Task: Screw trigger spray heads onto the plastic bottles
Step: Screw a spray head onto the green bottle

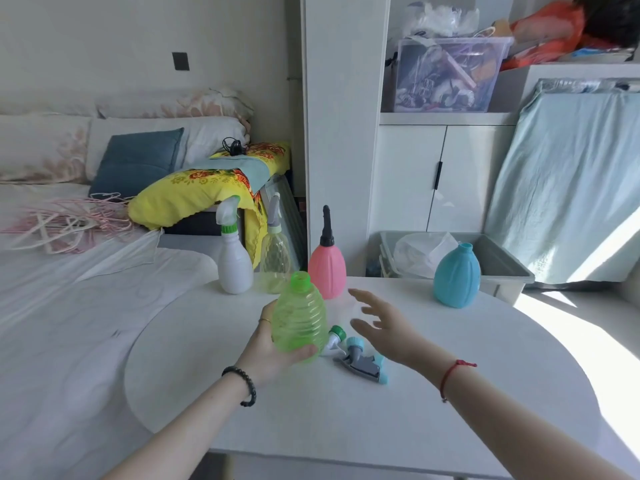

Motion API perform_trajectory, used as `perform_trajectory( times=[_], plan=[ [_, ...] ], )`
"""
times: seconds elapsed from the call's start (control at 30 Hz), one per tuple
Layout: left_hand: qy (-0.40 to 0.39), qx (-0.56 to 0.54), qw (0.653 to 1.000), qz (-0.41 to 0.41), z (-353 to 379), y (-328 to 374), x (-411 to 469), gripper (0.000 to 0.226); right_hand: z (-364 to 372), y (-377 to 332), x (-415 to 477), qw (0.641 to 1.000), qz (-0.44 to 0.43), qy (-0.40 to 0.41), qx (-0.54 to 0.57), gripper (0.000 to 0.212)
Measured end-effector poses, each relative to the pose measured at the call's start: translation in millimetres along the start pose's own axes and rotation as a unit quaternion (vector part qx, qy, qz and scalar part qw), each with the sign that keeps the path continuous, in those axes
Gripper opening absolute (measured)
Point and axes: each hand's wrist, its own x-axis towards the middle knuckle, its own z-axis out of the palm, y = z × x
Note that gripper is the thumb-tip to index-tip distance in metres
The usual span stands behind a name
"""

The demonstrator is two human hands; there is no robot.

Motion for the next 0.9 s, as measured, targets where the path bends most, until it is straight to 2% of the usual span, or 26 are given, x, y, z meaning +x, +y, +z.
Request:
perform_trajectory(
  times=[0.13, 0.33, 0.47, 0.67, 0.77, 0.83, 0.9],
  plan=[
    [0.010, 0.012, 0.999, -0.040, -7.5, -29.5, -9.1, 0.084, 2.6, 27.6, -6.1, 0.991, 0.009, -0.025, -0.134, 0.059],
    [0.012, 0.035, 0.997, -0.061, -7.8, -53.2, -14.5, 0.085, 29.1, 40.6, 2.8, 0.975, -0.006, -0.074, -0.211, 0.056],
    [0.019, 0.032, 0.997, -0.060, -6.6, -55.5, -14.5, 0.085, 50.4, 36.7, 24.8, 0.940, -0.031, -0.122, -0.318, 0.060],
    [0.009, 0.044, 0.997, -0.067, -6.1, -53.8, -13.3, 0.085, 69.3, 35.4, 50.7, 0.894, -0.030, -0.139, -0.424, 0.054],
    [0.010, 0.058, 0.996, -0.069, -5.1, -52.1, -12.2, 0.084, 61.5, 33.9, 57.8, 0.911, -0.052, -0.105, -0.396, 0.048],
    [0.012, 0.059, 0.996, -0.071, -4.5, -51.5, -10.4, 0.083, 52.5, 28.0, 60.8, 0.951, -0.073, -0.033, -0.300, 0.037],
    [0.010, 0.053, 0.996, -0.073, -3.1, -50.8, -7.8, 0.083, 41.8, 19.2, 64.7, 0.973, -0.099, 0.028, -0.205, 0.026]
  ],
)
